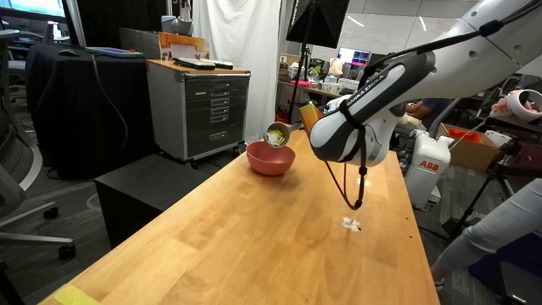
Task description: Pour the contents in the grey measuring cup into the pink bowl
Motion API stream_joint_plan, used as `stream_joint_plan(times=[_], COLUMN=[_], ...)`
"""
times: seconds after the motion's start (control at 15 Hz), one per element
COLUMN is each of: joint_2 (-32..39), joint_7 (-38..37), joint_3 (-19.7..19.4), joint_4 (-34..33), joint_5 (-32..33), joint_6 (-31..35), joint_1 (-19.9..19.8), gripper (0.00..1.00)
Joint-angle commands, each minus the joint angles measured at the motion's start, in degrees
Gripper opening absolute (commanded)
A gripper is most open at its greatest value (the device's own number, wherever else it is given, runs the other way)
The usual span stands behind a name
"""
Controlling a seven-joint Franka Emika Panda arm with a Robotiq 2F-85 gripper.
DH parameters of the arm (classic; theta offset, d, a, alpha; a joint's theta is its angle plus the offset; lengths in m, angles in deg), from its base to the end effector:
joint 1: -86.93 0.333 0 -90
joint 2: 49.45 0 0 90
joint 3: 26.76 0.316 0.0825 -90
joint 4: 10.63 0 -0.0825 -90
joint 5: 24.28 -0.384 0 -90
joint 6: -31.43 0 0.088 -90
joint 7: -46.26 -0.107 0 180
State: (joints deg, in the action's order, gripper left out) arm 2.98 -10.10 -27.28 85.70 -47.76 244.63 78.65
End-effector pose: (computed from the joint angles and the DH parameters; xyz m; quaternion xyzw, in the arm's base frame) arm 0.6798 -0.1570 0.2027 -0.5905 0.6148 -0.4806 0.2057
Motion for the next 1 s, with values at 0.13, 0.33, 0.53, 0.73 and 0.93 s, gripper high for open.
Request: stream_joint_plan(times=[0.13, 0.33, 0.53, 0.73, 0.93], joint_2=[0.62, 1.43, 2.41, 3.15, 3.92], joint_7=[4.05, 4.87, 5.84, 6.62, 7.25], joint_3=[1.67, 1.73, 1.86, 2.02, 2.19], joint_4=[-0.06, -0.44, -0.81, -1.15, -1.77], joint_5=[-0.39, -0.19, 0.30, 0.54, 0.85], joint_6=[4.34, 6.32, 8.37, 10.08, 11.89], joint_1=[-1.29, -1.47, -1.76, -2.02, -2.25], gripper=[0.06, 0.06, 0.06, 0.06, 0.06])
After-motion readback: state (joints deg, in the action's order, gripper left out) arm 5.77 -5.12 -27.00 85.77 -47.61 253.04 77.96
